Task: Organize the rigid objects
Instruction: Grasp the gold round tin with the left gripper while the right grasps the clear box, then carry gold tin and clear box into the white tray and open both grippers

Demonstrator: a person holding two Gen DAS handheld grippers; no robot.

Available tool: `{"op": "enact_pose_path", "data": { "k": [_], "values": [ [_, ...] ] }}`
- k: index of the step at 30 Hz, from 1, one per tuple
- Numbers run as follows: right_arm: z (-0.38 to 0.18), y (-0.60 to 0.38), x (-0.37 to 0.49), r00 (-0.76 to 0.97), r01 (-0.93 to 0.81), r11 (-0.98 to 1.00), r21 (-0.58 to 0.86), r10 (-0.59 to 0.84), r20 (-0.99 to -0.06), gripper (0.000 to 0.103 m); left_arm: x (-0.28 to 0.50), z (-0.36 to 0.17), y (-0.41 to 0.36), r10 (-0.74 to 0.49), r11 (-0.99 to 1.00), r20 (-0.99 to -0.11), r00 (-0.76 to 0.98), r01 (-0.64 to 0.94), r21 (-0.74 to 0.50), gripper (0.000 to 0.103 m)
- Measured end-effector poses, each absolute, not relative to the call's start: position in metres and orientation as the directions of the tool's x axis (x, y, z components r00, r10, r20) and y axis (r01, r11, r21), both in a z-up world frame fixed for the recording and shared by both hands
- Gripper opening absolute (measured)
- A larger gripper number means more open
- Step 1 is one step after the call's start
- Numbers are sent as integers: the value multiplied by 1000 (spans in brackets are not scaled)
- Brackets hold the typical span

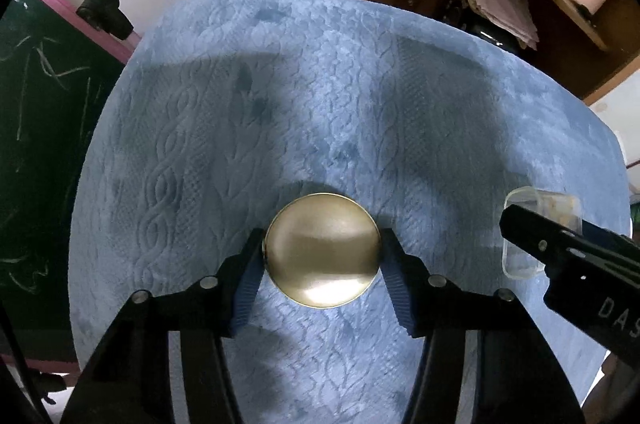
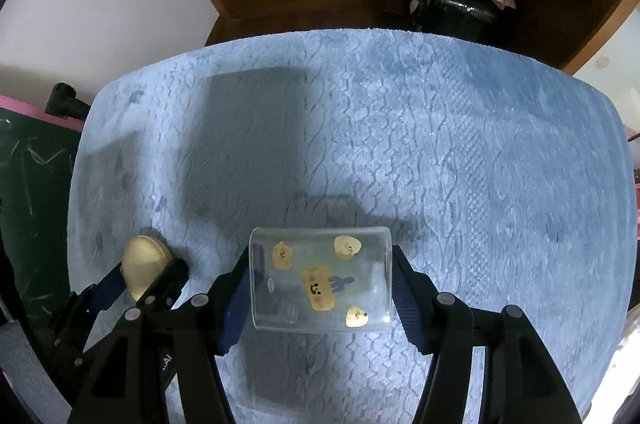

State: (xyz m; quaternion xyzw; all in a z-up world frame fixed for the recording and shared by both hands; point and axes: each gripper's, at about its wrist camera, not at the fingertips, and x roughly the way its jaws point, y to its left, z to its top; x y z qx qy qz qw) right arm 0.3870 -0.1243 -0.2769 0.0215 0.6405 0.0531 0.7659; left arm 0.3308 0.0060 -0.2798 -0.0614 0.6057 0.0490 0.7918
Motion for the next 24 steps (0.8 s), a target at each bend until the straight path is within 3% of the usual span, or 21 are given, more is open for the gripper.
{"op": "enact_pose_path", "data": {
  "k": [7, 14, 24],
  "values": [
    [-265, -121, 372, 195, -78, 991, 110, 123, -973, 63, 314, -251, 19, -14, 991, -959, 283, -124, -51, 59],
    [-231, -119, 341, 238, -85, 984, 156, 172, -956, 63, 282, -187, 30, -39, 995, -938, 344, -74, -69, 59],
    [-140, -125, 249, 370, -125, 965, 232, 262, -891, 63, 186, -104, 34, -105, 994, -893, 437, 61, -87, 59]
  ]
}}
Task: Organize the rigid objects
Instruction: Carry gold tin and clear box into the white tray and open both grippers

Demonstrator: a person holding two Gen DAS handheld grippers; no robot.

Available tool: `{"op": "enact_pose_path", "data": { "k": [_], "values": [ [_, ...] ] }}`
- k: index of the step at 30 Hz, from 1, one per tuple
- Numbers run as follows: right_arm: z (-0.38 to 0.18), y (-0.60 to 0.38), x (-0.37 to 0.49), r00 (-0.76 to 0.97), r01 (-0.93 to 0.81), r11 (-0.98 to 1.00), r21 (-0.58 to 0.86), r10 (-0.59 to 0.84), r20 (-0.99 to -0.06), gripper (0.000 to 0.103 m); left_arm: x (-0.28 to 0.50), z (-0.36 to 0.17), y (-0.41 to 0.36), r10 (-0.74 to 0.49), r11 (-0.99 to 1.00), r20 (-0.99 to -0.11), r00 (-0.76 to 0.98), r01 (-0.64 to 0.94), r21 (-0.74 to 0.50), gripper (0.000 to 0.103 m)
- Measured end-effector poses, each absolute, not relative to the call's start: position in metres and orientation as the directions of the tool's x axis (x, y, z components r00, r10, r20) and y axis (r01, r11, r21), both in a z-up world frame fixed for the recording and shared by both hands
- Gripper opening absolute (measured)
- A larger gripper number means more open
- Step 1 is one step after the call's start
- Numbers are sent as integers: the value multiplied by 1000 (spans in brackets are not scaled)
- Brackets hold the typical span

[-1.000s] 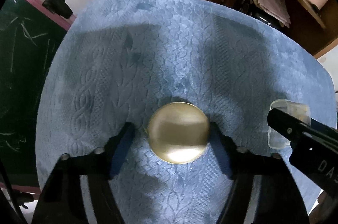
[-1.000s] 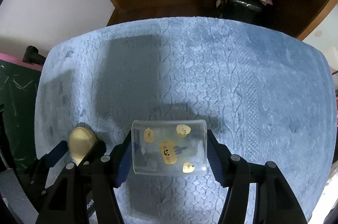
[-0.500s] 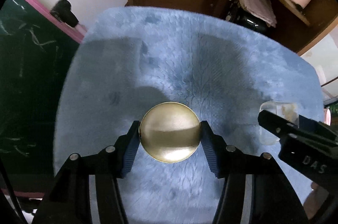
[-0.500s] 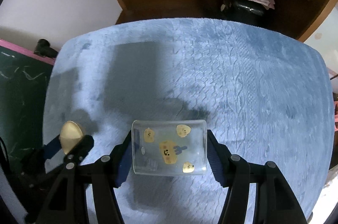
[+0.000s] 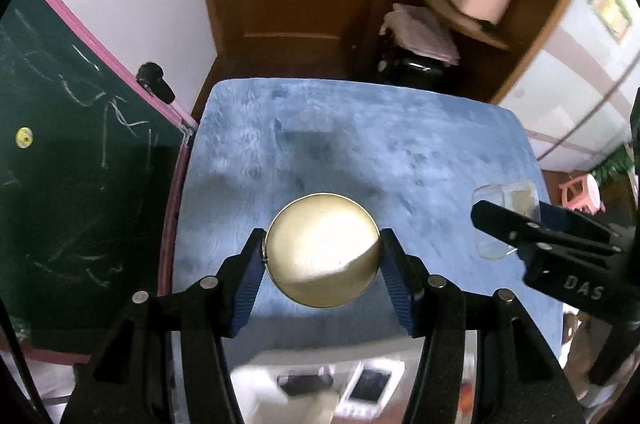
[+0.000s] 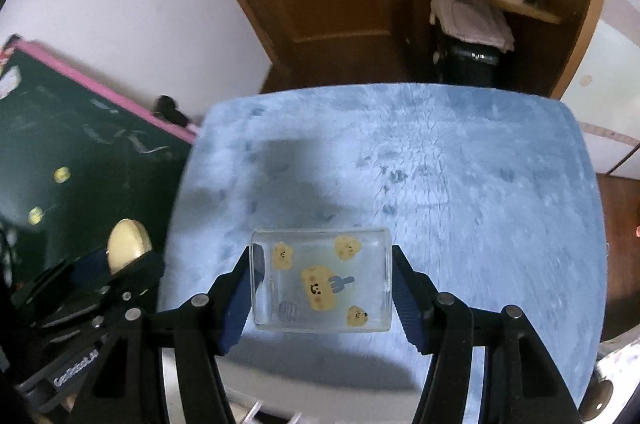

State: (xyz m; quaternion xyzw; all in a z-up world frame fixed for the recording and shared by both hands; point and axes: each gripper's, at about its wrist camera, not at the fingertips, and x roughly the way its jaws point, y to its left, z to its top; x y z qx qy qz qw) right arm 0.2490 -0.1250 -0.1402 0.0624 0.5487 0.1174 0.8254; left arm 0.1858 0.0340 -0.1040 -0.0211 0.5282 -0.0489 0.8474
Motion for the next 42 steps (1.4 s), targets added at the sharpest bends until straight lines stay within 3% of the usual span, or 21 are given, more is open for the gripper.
{"op": "enact_pose_path", "data": {
  "k": [11, 21, 42],
  "values": [
    [-96, -137, 99, 434, -119, 974, 191, 224, -873, 63, 81, -97, 38, -138, 984, -896, 421, 165, -74, 59],
    [-135, -137, 1, 373, -86, 992, 93, 119, -920, 63, 23, -134, 34, -127, 975, -923, 363, 218, -48, 59],
    [-202, -135, -28, 244, -105, 994, 32, 57, -968, 63, -2, -199, 24, -86, 988, -970, 226, 147, -54, 60]
  ]
}}
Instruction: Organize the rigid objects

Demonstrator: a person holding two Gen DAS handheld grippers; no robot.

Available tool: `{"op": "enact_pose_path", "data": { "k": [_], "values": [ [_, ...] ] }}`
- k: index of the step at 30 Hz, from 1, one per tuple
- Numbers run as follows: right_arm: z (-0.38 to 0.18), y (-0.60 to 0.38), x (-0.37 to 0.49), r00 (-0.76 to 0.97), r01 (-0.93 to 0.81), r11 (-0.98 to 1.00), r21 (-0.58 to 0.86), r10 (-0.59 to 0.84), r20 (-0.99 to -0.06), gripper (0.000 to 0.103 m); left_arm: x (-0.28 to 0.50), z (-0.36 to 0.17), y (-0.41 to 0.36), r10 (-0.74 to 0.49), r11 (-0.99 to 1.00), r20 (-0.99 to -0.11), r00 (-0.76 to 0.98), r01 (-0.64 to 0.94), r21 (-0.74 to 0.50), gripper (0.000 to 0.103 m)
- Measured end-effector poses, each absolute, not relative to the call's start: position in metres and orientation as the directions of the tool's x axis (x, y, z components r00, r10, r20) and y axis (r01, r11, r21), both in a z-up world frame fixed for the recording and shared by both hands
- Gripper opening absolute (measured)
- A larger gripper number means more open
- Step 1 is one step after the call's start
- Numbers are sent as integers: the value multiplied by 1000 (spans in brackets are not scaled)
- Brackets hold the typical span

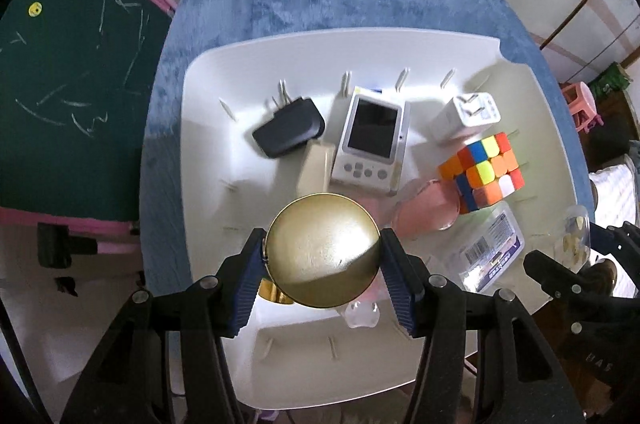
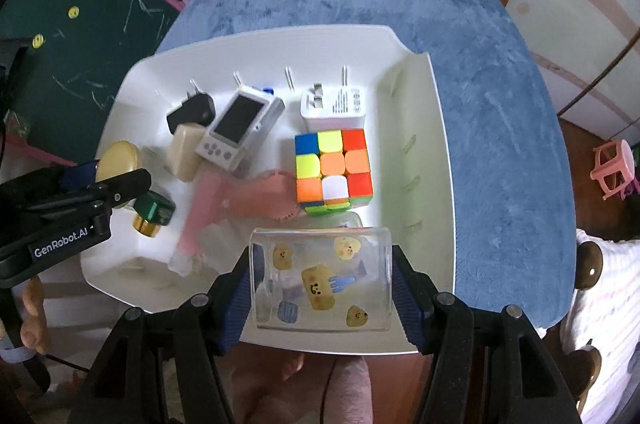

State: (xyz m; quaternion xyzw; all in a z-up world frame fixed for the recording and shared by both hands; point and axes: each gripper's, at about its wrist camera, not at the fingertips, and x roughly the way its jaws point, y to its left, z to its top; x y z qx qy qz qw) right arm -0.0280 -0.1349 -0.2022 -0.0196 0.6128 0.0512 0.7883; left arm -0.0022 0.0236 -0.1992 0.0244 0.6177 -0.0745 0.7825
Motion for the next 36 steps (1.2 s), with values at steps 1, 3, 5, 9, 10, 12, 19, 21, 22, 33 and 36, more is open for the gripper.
{"op": "enact_pose_path", "data": {
  "k": [1, 3, 5, 9, 10, 12, 19, 21, 22, 33, 36],
  "values": [
    [-204, -135, -28, 239, -113, 993, 30, 57, -969, 63, -3, -201, 23, -84, 989, -972, 219, 139, -54, 60],
    [-207, -135, -27, 229, -134, 991, 24, 55, -972, 64, -4, -201, 21, -84, 990, -973, 215, 128, -57, 61],
    [-209, -134, -25, 219, -154, 988, 24, 58, -974, 64, -5, -200, 21, -82, 992, -973, 214, 111, -59, 62],
    [-209, -135, -24, 208, -182, 982, 43, 81, -975, 65, -6, -193, 18, -85, 994, -968, 237, 92, -65, 82],
    [-208, -134, -24, 209, -190, 981, 47, 87, -974, 66, -6, -192, 17, -85, 994, -967, 241, 90, -65, 82],
    [-204, -132, -24, 224, -212, 976, 40, 89, -971, 74, -6, -190, 15, -77, 995, -968, 239, 87, -58, 82],
    [-183, -128, -24, 288, -254, 967, 2, 78, -954, 74, -8, -180, 14, -66, 996, -968, 242, 73, -49, 82],
    [-173, -130, -24, 315, -251, 968, -7, 75, -946, 74, -10, -172, 14, -65, 996, -965, 252, 71, -48, 82],
    [-168, -131, -24, 328, -245, 969, -7, 76, -942, 74, -10, -168, 14, -66, 996, -964, 259, 72, -48, 82],
    [-110, -146, -21, 399, -142, 987, 74, 126, -908, 74, -17, -109, 19, -71, 997, -938, 339, 48, -58, 82],
    [-92, -154, -23, 434, -112, 990, 90, 130, -891, 74, -18, -91, 17, -84, 996, -927, 365, 36, -76, 82]
  ]
}}
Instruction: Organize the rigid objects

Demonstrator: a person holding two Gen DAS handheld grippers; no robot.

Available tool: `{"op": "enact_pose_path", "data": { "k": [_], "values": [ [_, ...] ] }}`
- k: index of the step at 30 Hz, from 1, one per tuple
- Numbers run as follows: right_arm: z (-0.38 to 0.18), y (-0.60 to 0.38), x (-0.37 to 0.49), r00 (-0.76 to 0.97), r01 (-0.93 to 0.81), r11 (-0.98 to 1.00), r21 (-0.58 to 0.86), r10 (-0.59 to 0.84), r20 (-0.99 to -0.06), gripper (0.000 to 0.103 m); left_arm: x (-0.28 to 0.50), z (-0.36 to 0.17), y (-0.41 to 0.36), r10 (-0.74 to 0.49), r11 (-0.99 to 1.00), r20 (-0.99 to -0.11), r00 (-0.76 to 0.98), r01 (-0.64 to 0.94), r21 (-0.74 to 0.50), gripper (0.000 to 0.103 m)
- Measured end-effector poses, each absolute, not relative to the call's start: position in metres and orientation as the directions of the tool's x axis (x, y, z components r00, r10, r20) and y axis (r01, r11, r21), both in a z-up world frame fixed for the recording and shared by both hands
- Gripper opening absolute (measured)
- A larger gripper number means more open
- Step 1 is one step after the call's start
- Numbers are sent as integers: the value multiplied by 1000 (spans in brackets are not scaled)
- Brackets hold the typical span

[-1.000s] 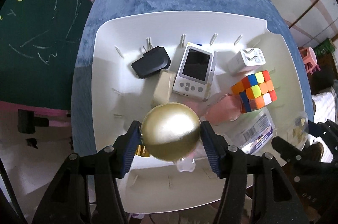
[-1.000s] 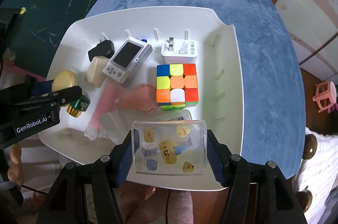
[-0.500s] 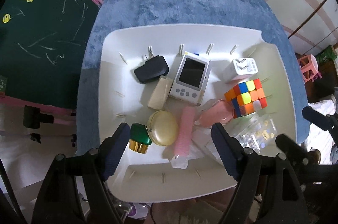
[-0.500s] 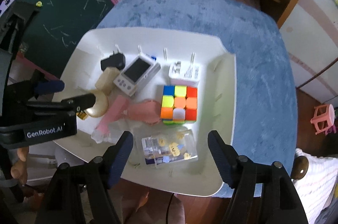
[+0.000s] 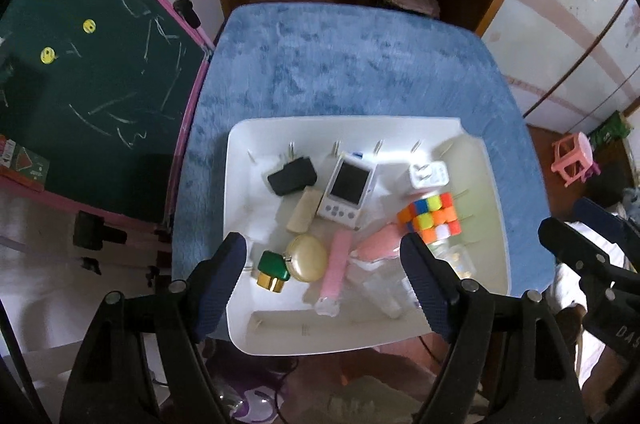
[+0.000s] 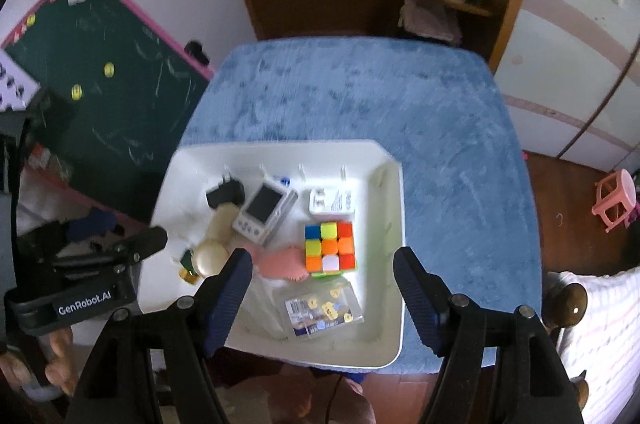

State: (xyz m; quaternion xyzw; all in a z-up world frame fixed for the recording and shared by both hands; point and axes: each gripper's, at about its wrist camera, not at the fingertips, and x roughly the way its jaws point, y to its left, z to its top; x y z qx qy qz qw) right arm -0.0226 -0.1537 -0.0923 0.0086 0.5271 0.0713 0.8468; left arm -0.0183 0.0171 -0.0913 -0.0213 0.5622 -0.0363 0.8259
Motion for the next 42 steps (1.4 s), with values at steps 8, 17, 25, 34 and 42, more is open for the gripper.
{"op": "enact_pose_path", "data": {
  "k": [8, 17, 25, 34, 42],
  "values": [
    [-50, -167, -36, 547, -54, 996, 64, 83, -833, 74, -26, -52, 3, -76, 997, -893, 444, 27, -72, 82],
    [-30, -184, -46, 576, -15, 997, 74, 69, -814, 74, -34, -31, -7, -63, 998, -870, 489, 15, -64, 82],
    [-15, -189, -54, 615, -21, 998, 58, 58, -786, 74, -42, -23, -17, -44, 999, -857, 514, 14, -43, 82],
    [-13, -194, -55, 620, -24, 998, 57, 59, -783, 74, -48, -18, -24, -26, 1000, -846, 532, 13, -23, 82],
    [-11, -197, -55, 618, -25, 998, 57, 60, -784, 74, -48, -18, -24, -28, 1000, -846, 532, 14, -25, 82]
  ]
}}
